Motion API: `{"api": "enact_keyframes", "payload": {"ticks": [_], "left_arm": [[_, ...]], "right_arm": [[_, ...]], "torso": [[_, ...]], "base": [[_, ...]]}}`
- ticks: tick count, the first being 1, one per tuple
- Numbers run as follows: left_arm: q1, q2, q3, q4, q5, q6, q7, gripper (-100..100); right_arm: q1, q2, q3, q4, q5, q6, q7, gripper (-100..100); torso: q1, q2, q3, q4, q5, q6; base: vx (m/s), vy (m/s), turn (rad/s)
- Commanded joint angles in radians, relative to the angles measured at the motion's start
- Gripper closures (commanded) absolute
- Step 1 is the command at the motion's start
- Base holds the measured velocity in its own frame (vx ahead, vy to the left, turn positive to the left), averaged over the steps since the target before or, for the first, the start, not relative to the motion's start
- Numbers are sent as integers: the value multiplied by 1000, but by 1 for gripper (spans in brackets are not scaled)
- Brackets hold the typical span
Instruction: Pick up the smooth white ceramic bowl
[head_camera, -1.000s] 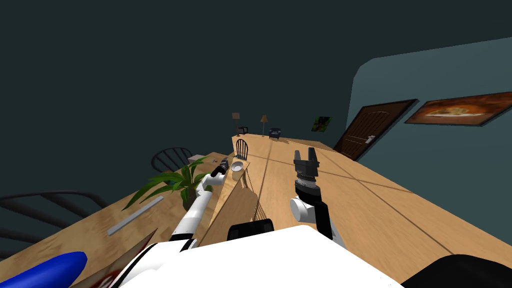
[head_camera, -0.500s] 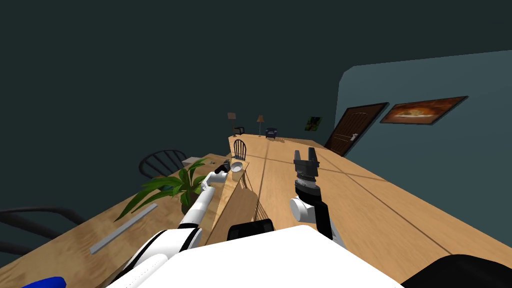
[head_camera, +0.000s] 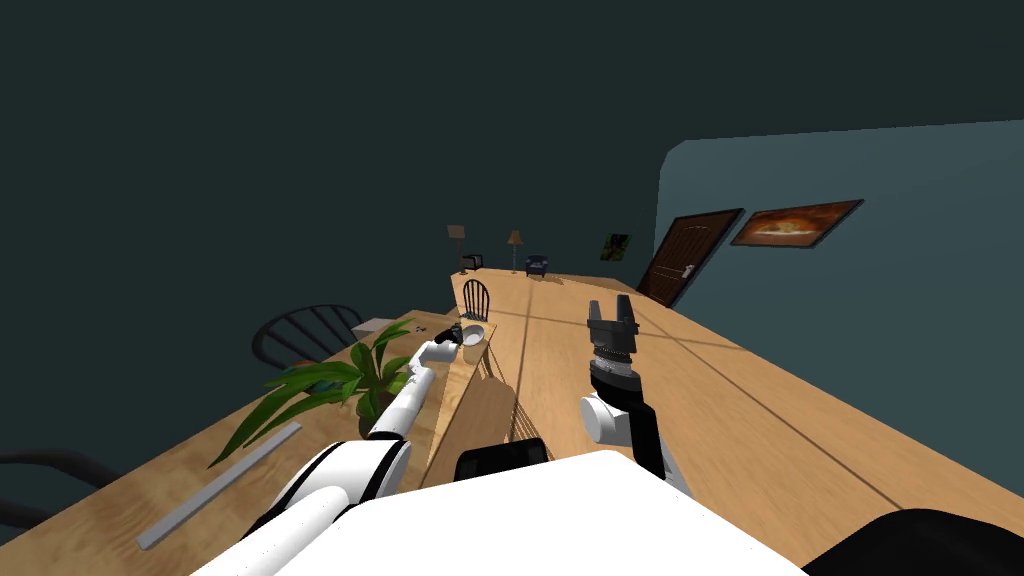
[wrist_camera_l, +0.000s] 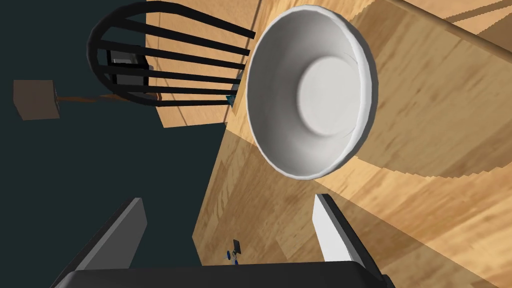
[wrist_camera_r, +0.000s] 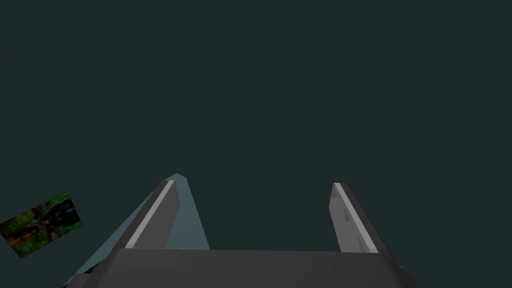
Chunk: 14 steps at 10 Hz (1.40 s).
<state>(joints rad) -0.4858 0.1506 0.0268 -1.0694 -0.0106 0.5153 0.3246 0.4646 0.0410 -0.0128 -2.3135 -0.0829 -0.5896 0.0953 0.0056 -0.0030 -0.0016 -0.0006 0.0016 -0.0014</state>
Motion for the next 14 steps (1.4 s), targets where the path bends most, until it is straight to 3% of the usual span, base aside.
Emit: {"api": "enact_keyframes", "payload": {"ticks": [1, 2, 3, 8, 10, 12, 14], "left_arm": [[-13, 2, 1, 34, 3, -3, 1, -100], [-45, -2, -1, 71, 10, 25, 4, -100], [-45, -2, -1, 91, 10, 25, 4, -100], [-131, -13, -6, 238, 32, 97, 12, -100], [-131, -13, -6, 250, 32, 97, 12, -100], [-176, -20, -10, 322, 46, 137, 16, -100], [-176, -20, -10, 341, 46, 137, 16, -100]], "right_arm": [[0, 0, 0, 0, 0, 0, 0, 0], [0, 0, 0, 0, 0, 0, 0, 0], [0, 0, 0, 0, 0, 0, 0, 0], [0, 0, 0, 0, 0, 0, 0, 0], [0, 0, 0, 0, 0, 0, 0, 0], [0, 0, 0, 0, 0, 0, 0, 0], [0, 0, 0, 0, 0, 0, 0, 0]], "torso": [[0, 0, 0, 0, 0, 0], [-2, 0, 0, 0, 0, 0], [-1, -1, 0, 0, 0, 1], [0, -1, -1, 0, 0, 0], [-1, -1, -1, 0, 0, 0], [-3, -1, -1, 0, -1, 1], [1, -3, -2, -1, 0, -1]], "base": [[-1, 41, 2], [15, 69, -182], [19, 75, -112], [18, 82, -135], [10, 48, -42], [33, 76, -213], [15, 68, -22]]}}
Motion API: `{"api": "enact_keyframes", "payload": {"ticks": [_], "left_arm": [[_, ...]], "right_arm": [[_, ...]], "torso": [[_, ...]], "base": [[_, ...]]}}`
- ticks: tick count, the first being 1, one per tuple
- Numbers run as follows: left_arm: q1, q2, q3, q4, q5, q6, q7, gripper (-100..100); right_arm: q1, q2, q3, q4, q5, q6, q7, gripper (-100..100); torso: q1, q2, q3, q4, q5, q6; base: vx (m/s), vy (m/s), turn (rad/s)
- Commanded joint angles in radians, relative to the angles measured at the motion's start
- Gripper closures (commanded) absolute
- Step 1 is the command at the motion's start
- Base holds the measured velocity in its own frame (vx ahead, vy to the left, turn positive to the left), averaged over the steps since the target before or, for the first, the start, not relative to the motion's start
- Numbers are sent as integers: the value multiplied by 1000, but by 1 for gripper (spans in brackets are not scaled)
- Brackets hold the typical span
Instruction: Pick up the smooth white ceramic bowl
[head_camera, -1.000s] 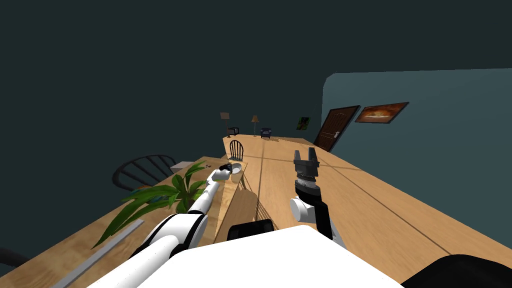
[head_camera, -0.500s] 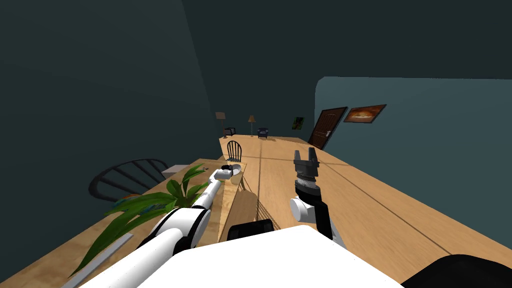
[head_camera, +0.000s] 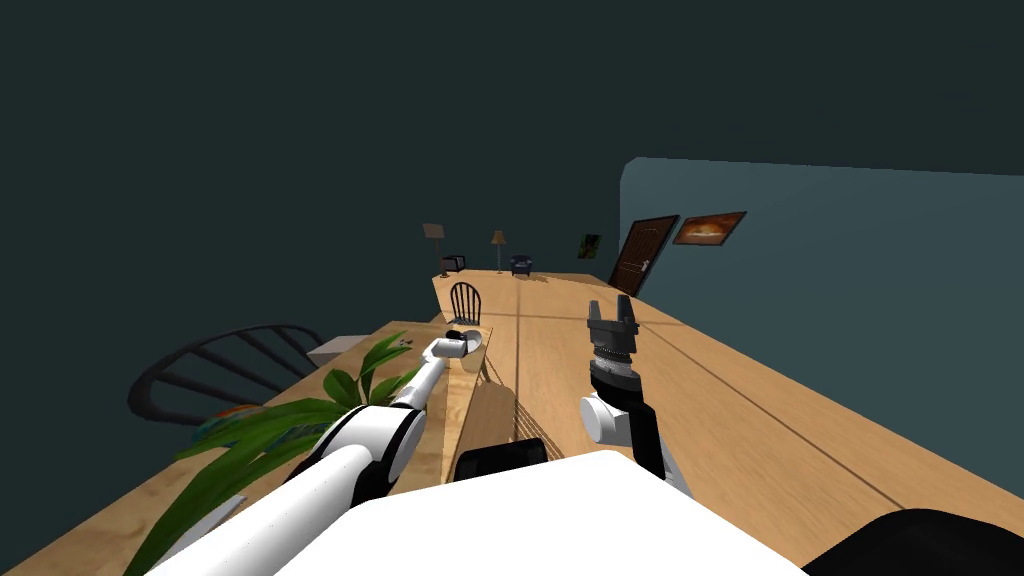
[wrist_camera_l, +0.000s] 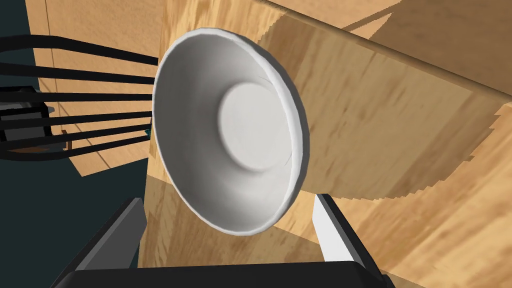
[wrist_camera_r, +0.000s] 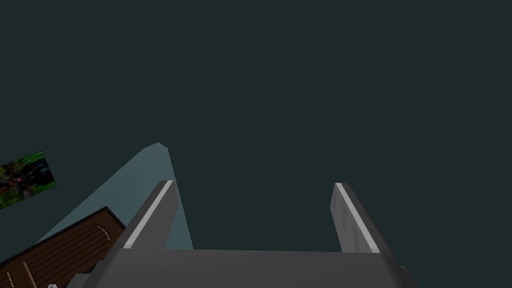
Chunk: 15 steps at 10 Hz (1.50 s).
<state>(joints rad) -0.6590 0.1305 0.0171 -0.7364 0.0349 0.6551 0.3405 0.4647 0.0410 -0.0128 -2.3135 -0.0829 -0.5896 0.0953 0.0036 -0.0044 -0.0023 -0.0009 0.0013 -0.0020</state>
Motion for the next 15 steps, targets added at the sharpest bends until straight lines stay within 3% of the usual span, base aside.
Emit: {"api": "enact_keyframes", "payload": {"ticks": [1, 4, 9, 10, 11, 13, 14, 15], "left_arm": [[-21, -3, -2, 49, 7, 13, 2, -100], [-48, -10, -5, 117, 18, 41, 4, -100], [-66, -12, -5, 174, 27, 48, 4, -100], [-68, -12, -5, 181, 28, 45, 4, 0], [-52, -13, -3, 189, 26, 18, -2, -100], [-36, -14, -1, 198, 25, -10, -8, -100], [-37, -15, -3, 181, 23, 10, -4, -100], [-36, -15, -3, 180, 23, 9, -4, 100]], "right_arm": [[0, 0, 0, 0, 0, 0, 0, 0], [0, 0, 0, 0, 0, 0, 0, 0], [0, 0, 0, 0, 0, 0, 0, 0], [0, 0, 0, 0, 0, 0, 0, 0], [0, 0, 0, 0, 0, 0, 0, 0], [0, 0, 0, 0, 0, 0, 0, 0], [0, 0, 0, 0, 0, 0, 0, 0], [0, 0, 0, 0, 0, 0, 0, 0]], "torso": [[0, 0, 0, 0, 0, 0], [1, -1, 0, 0, 0, 0], [-1, -1, 0, 0, 0, 0], [-2, 0, 0, 0, -1, 0], [-3, 0, 0, 0, -1, 0], [-5, -3, -2, -1, -1, 0], [-4, -4, -2, -1, -1, 0], [-4, -2, -1, -1, -1, 0]], "base": [[5, 46, -130], [27, 78, -126], [20, 37, -57], [0, 0, 0], [38, -21, -6], [67, -13, 2], [34, -3, 1], [5, -1, 1]]}}
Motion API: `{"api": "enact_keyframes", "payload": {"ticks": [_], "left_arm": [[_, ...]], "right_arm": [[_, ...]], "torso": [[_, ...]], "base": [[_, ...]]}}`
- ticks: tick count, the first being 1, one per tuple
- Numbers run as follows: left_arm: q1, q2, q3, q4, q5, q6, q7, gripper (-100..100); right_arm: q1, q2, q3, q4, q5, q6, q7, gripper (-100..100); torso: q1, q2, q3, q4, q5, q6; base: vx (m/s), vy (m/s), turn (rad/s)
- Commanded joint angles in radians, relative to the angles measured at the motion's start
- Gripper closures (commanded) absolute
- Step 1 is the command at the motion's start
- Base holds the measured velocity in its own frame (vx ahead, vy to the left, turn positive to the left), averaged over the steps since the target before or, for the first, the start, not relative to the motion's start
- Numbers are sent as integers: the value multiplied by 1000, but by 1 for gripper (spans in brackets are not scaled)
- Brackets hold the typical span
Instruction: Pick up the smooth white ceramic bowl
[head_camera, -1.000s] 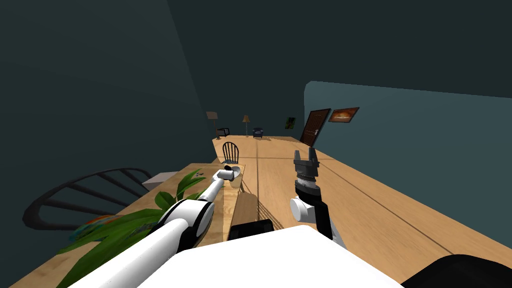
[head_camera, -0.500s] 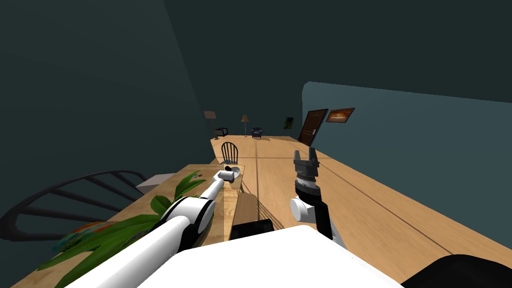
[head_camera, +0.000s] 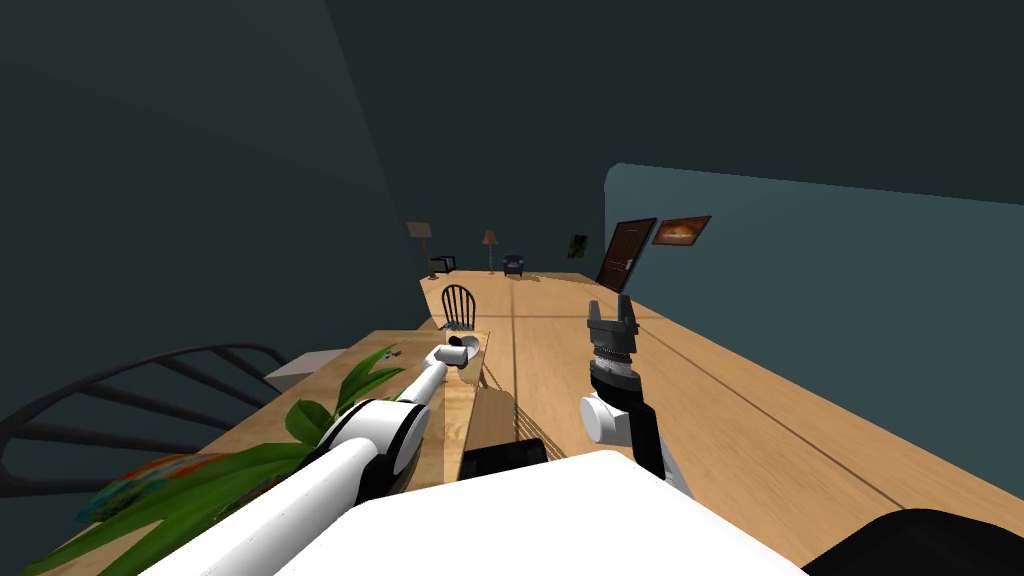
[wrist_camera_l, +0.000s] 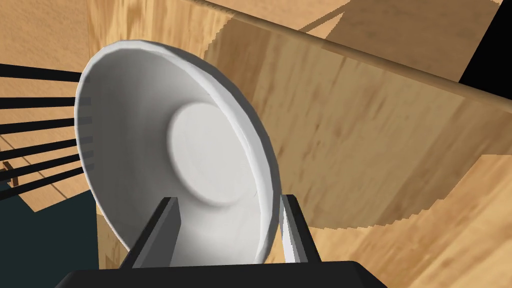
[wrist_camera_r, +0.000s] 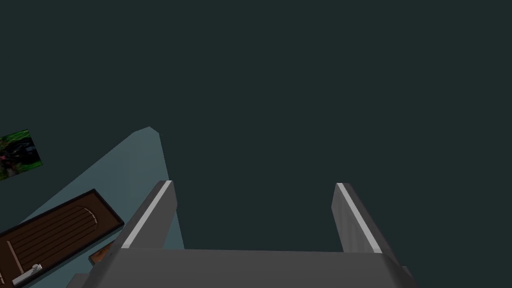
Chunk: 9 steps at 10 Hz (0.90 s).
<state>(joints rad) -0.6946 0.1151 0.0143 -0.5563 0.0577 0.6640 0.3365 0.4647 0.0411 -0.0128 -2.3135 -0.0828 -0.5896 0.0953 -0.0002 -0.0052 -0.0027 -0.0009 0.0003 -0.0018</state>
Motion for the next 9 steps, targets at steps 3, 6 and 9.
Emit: {"api": "enact_keyframes", "payload": {"ticks": [3, 6, 9], "left_arm": [[0, 0, 0, 0, 0, 1, 0, 100], [-29, 3, -2, 2, 4, 31, 7, 100], [-20, 1, -3, -8, 2, 34, 8, 0]], "right_arm": [[0, 0, 0, 0, 0, 0, 0, 0], [0, 0, 0, 0, 0, 0, 0, 0], [0, 0, 0, 0, 0, 0, 0, 0]], "torso": [[0, 1, 1, 0, 0, 0], [0, 2, 1, 1, 0, 0], [0, 6, 4, 3, 0, -1]], "base": [[2, 0, -1], [-24, 3, 2], [-44, 10, -2]]}}
